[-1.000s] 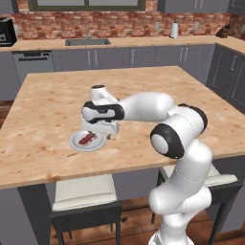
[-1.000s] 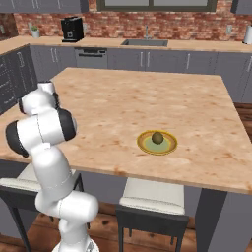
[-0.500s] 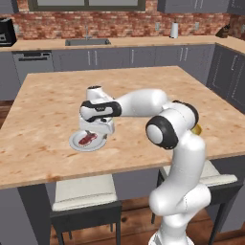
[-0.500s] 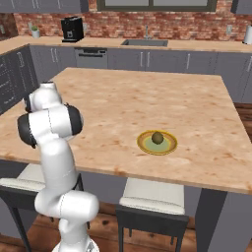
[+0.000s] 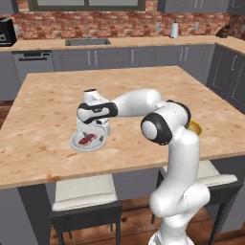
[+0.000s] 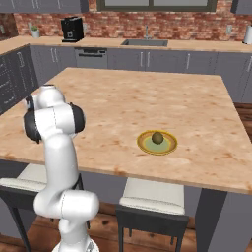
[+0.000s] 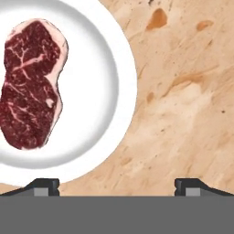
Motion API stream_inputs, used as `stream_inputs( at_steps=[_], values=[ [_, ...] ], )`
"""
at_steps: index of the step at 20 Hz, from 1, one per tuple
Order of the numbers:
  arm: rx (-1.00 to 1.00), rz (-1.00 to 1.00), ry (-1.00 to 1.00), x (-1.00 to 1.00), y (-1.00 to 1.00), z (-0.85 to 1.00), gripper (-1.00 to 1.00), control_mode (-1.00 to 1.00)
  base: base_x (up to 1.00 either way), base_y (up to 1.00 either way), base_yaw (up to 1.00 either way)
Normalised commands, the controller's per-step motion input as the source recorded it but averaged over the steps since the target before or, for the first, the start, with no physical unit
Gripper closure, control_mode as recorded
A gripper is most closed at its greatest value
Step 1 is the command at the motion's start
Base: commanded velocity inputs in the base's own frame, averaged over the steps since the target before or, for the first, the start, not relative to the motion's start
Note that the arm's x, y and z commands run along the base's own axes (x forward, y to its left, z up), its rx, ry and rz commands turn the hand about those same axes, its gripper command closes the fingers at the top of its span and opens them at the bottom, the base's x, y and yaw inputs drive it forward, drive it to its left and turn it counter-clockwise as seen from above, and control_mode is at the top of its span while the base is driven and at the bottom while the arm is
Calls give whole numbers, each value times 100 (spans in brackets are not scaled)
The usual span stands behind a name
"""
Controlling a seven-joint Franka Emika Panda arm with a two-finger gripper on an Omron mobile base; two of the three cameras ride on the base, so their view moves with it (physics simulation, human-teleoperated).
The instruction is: Transport the steak and potato to the fridge. Place the steak on the rack containing meat and place the potato on the rack containing the vegetable, ensuring meats and vegetables are on different racks.
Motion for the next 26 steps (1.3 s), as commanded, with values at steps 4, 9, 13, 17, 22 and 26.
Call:
stream_inputs(
  at_steps=[4,9,13,17,22,26],
  values=[
    [0,-5,0,12,12,-20,-100,-100,0,0,0],
    [0,-5,1,10,13,-23,-100,-100,0,0,0],
    [0,-5,0,20,15,-14,-100,-100,0,0,0],
    [0,-5,0,17,8,-3,-100,-100,0,0,0],
    [0,-4,0,17,6,-12,-100,-100,0,0,0],
    [0,-3,-1,20,1,-21,-100,-100,0,0,0]
  ],
)
